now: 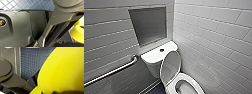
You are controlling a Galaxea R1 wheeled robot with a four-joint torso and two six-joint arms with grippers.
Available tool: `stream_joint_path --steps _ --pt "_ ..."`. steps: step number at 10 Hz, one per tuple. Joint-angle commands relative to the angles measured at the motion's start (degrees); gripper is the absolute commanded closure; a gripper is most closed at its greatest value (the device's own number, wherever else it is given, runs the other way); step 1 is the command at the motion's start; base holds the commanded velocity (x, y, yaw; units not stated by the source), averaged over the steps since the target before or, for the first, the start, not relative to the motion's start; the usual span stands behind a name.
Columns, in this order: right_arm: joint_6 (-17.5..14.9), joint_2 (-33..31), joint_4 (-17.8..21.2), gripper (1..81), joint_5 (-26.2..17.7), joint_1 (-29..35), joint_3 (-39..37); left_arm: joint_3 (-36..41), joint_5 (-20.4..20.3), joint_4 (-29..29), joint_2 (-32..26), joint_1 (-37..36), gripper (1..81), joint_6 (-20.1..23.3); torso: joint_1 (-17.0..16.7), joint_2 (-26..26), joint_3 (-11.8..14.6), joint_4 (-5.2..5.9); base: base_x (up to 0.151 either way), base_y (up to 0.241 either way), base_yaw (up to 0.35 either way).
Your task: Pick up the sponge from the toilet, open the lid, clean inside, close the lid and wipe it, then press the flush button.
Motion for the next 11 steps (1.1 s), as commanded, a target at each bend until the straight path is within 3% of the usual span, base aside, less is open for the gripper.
stream_joint_path --steps 1,2,4,5,7,11 --pt "-4.67 -10.52 -2.06 81.1 2.46 3.76 11.79 0.78 1.14 1.49 -0.59 1.58 1.0 0.49 0.00 0.00 0.00 0.00 0.000 0.000 0.000" --pt "-4.67 -13.83 -2.06 81.1 2.81 6.49 16.23 -2.25 -3.18 1.76 0.02 2.99 1.0 0.41 0.00 -0.02 0.00 0.00 0.000 0.000 0.000" --pt "-4.58 -18.85 -1.36 81.1 2.12 13.07 23.54 -12.18 -17.97 1.41 1.69 6.50 1.0 0.32 0.00 -0.02 0.02 0.00 0.000 0.000 0.000" --pt "-4.58 -20.19 -1.09 81.1 1.94 16.41 25.68 -15.74 -20.74 1.58 2.84 7.91 1.0 0.32 0.00 -0.02 0.02 0.00 0.000 0.000 0.000" --pt "-4.58 -21.95 0.31 81.1 1.14 22.66 28.05 -22.75 -21.45 1.93 7.13 10.02 1.0 0.32 0.00 -0.02 0.02 0.00 0.000 0.000 0.000" --pt "-4.58 -20.63 5.94 81.1 -6.76 35.66 27.00 -28.83 -21.53 2.02 11.89 11.60 1.0 0.32 0.00 -0.02 0.02 0.00 0.000 0.000 0.000"
